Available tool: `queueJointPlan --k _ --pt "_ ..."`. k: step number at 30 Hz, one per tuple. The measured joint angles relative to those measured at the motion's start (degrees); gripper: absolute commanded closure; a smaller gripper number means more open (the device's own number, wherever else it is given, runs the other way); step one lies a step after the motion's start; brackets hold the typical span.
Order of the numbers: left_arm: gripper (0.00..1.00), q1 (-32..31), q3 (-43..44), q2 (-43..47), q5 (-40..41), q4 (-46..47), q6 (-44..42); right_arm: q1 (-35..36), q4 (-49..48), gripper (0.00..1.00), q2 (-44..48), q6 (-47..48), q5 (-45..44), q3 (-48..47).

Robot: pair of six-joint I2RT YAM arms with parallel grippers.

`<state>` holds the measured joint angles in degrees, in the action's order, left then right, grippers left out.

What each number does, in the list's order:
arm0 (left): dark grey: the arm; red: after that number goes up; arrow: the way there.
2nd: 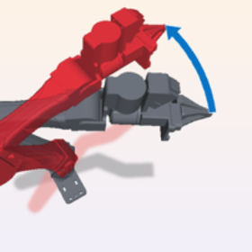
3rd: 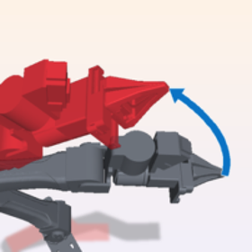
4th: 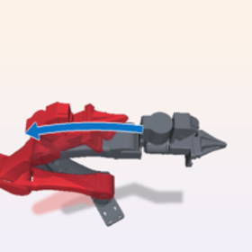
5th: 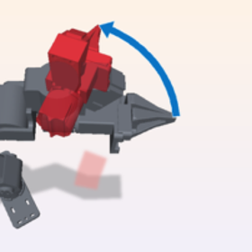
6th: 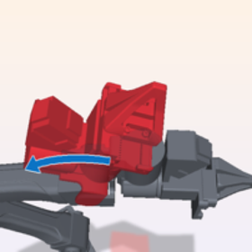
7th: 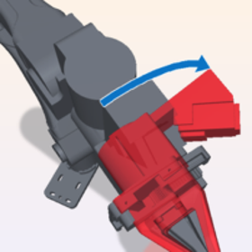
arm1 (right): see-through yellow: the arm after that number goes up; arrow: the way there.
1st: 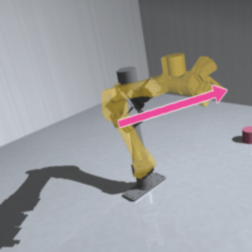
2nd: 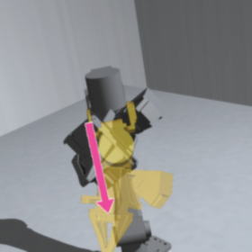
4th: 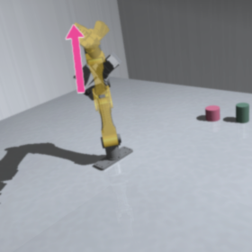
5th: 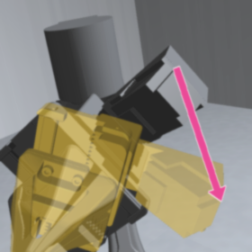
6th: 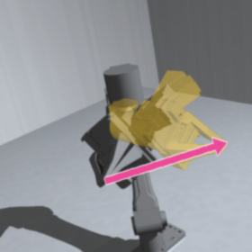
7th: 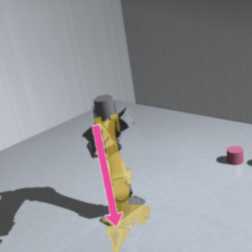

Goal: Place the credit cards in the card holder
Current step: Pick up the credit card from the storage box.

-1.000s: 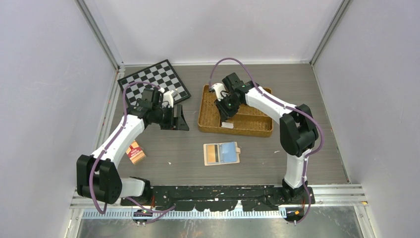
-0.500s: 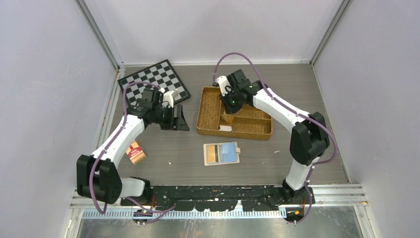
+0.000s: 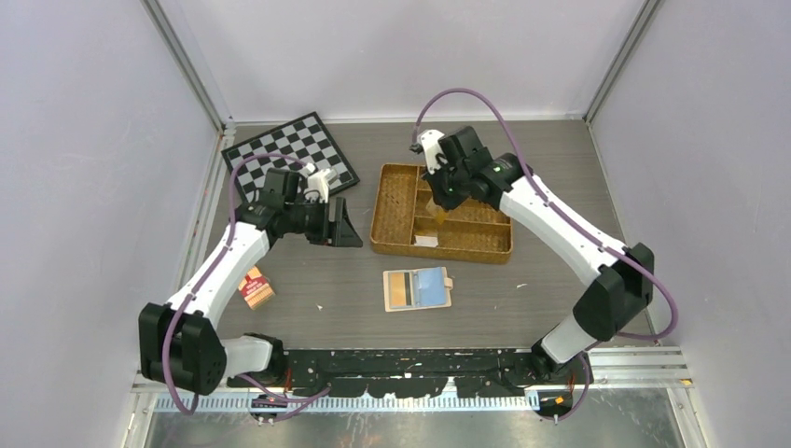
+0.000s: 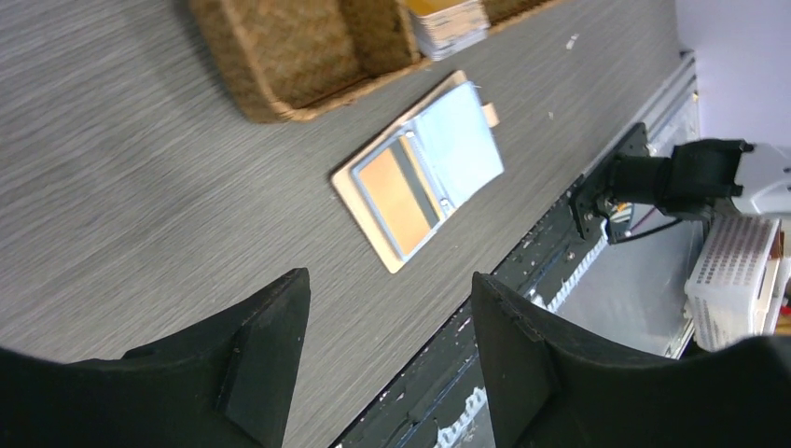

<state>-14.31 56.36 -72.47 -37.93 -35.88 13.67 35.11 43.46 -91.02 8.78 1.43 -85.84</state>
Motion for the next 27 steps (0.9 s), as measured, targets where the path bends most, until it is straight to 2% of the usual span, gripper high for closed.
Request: queueJointPlan --k 8,13,19,23,27 --pt "0.32 -6.0 -1.3 5.7 -7.6 3.9 -2.2 0.0 6.6 1.00 6.1 -6.6 8.6 -0.7" --pt "0.32 -9.9 -2.9 8.0 -12.8 7.7 -2.1 0.0 9.2 0.99 6.4 -11.5 22.3 0.1" --pt "0.32 -13.3 -3.3 7.3 -16.0 9.5 -2.0 1.3 7.1 1.00 6.5 -16.8 38.9 5.6" --pt "0.37 -16.1 -3.4 6.5 -18.0 10.1 -1.9 3.1 6.6 0.99 6.5 -17.8 45.2 6.1" --pt "0.57 -18.6 -3.8 6.4 -19.7 10.4 -1.8 4.3 5.9 0.99 6.5 -18.0 49.7 6.0"
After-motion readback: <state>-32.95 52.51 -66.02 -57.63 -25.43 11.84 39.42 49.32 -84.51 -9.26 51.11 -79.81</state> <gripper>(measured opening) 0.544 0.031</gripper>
